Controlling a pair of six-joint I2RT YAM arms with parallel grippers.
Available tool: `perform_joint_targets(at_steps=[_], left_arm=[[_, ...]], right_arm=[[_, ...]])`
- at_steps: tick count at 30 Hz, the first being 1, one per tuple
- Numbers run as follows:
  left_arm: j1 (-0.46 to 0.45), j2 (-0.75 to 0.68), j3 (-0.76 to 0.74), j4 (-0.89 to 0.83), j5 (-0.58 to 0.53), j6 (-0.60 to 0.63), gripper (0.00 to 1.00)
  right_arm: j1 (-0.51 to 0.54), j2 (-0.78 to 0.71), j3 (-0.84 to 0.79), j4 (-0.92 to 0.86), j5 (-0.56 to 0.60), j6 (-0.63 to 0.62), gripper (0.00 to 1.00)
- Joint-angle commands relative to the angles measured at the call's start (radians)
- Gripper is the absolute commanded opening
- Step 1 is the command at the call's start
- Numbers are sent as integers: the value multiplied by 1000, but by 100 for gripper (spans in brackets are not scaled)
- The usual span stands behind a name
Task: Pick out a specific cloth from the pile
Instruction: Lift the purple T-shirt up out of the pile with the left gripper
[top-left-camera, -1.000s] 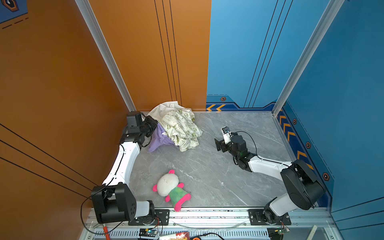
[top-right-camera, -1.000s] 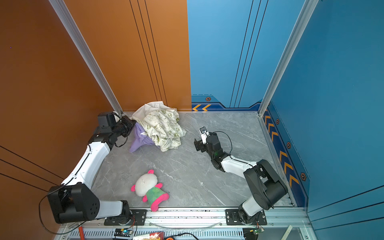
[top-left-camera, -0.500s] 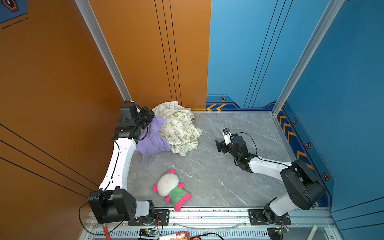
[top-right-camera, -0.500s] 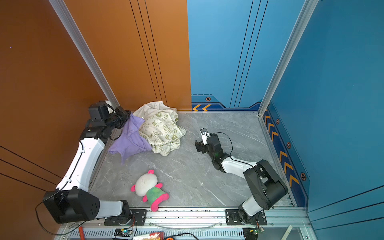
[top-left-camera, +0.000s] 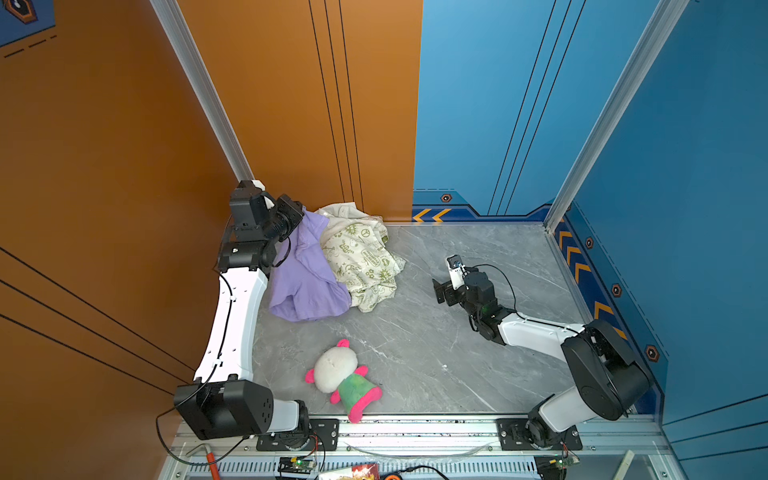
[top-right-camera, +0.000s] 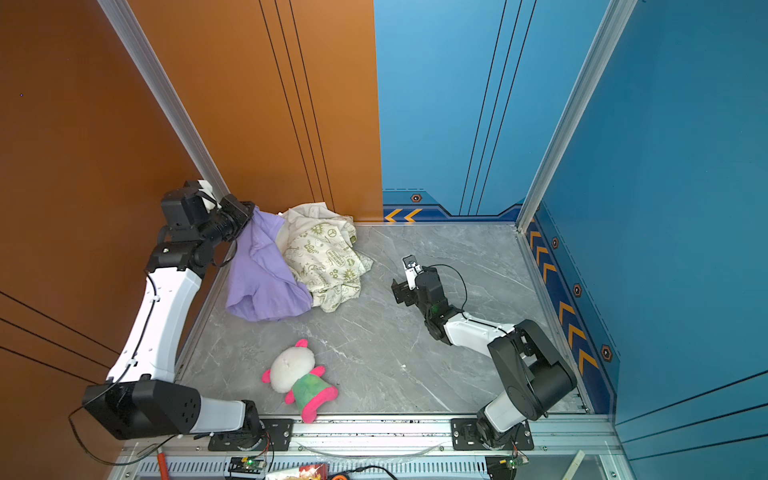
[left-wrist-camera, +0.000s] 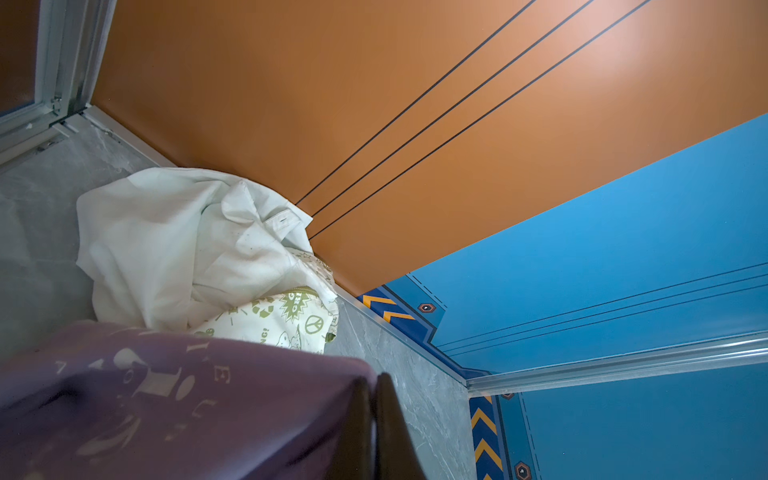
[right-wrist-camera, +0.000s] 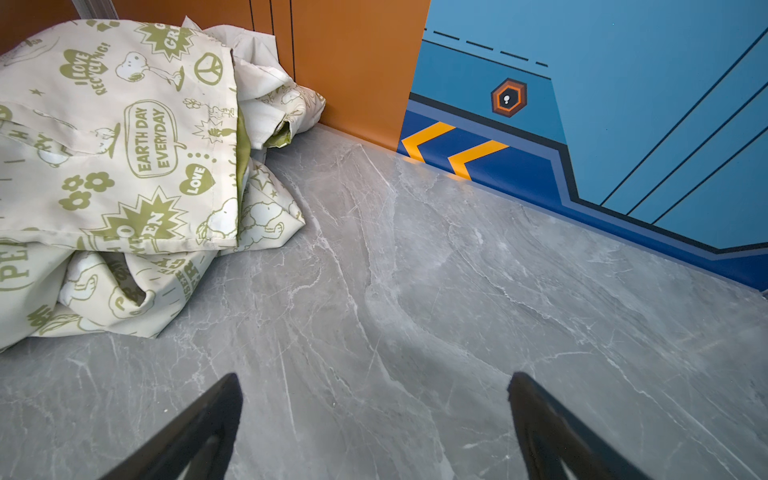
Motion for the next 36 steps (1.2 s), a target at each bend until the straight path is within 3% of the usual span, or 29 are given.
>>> perform_joint_targets(at_steps=[1, 21, 36], left_arm=[[-15, 9, 65, 30, 38, 40, 0], [-116, 124, 392, 27, 41, 158, 0], [-276, 417, 818, 25, 96, 191, 0]], right_arm=[[4, -20, 5, -5, 13, 19, 100], [6, -26, 34, -35, 30, 5, 100], [-6, -30, 87, -79, 18, 17, 100]])
